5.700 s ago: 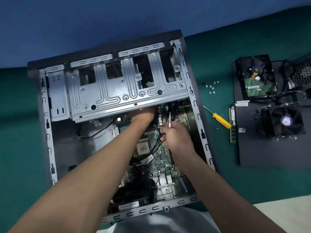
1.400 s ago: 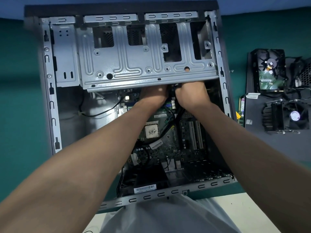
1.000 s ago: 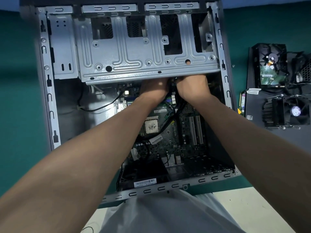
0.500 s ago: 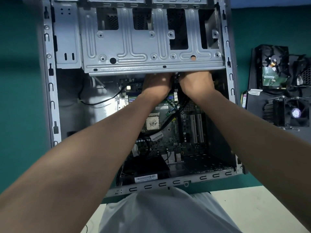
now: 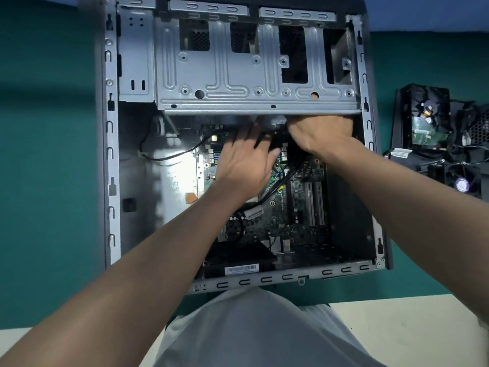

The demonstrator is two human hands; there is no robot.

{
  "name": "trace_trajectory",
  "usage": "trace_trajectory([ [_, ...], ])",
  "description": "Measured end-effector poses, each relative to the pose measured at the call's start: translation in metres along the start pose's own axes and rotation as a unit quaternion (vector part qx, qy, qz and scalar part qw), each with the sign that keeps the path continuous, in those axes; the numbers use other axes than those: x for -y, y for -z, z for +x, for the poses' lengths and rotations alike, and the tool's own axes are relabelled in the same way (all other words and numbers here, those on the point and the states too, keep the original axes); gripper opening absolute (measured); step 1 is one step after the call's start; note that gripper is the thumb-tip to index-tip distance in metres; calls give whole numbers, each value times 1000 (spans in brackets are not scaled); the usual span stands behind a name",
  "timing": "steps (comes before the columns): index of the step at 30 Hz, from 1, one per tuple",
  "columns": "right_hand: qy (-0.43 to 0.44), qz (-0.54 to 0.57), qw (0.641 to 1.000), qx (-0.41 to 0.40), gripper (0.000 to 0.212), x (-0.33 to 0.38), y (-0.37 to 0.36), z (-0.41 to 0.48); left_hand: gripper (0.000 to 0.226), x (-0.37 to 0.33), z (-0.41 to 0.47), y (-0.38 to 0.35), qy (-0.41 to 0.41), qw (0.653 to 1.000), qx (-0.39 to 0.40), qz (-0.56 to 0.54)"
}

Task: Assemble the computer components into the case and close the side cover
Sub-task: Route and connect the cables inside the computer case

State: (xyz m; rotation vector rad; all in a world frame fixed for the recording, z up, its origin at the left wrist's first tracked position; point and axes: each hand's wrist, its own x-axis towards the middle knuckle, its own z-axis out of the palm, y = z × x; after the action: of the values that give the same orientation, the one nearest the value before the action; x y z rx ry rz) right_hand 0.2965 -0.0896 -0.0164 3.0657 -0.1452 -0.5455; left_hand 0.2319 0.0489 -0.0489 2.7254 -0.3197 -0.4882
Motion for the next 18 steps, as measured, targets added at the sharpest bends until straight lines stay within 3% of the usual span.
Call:
trace_trajectory([
  [4,13,44,998,41,32,0,3,-1,65,11,-26,0,-23,997,61,41],
  [9,1,19,999,48,34,-2,3,-2,79,21,-30,-2,-21,982,171,75],
  [12,-16,15,997,69,47,0,4,1,82,20,-30,-6,-16,982,181,59],
  [18,-23,45,995,87,40,-4,4,4,82,25,-28,-10,-27,981,191,38],
])
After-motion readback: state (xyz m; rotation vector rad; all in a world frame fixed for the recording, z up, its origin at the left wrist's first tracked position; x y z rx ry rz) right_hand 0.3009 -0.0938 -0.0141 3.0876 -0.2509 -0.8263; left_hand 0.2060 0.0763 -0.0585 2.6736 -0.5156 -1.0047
